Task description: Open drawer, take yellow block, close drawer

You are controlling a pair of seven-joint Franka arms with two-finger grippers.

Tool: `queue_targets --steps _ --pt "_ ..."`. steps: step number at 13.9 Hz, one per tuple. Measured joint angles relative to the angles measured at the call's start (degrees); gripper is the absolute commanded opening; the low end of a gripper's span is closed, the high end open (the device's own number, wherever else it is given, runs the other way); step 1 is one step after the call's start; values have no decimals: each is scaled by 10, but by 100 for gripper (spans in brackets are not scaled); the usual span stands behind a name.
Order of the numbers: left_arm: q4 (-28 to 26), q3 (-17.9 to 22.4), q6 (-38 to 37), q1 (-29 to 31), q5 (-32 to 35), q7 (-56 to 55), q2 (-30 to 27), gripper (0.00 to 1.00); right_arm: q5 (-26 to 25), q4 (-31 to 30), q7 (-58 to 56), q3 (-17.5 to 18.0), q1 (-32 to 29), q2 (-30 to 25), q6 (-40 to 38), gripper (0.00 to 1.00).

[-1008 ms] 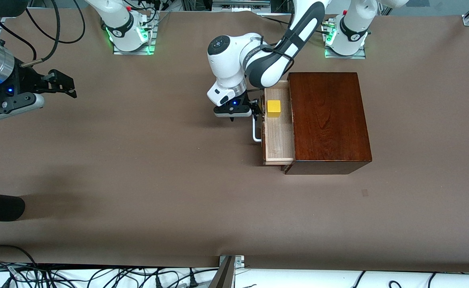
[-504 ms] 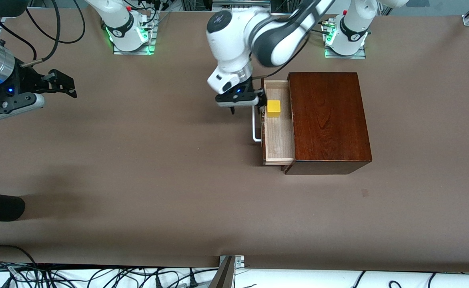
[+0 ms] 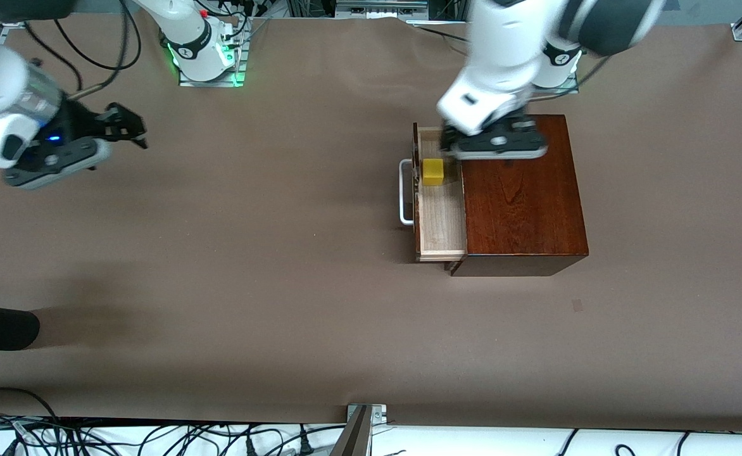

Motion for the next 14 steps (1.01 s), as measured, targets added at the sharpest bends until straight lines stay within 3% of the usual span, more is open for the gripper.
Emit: queue_targets --steps 6,10,14 --pt "24 4 -97 148 -47 190 -19 100 0 -1 4 5 174 40 23 100" --pt "23 7 -111 253 -91 300 -6 100 0 -1 2 8 299 93 125 100" --pt "23 11 -97 285 -115 335 17 100 -30 44 3 9 414 177 202 100"
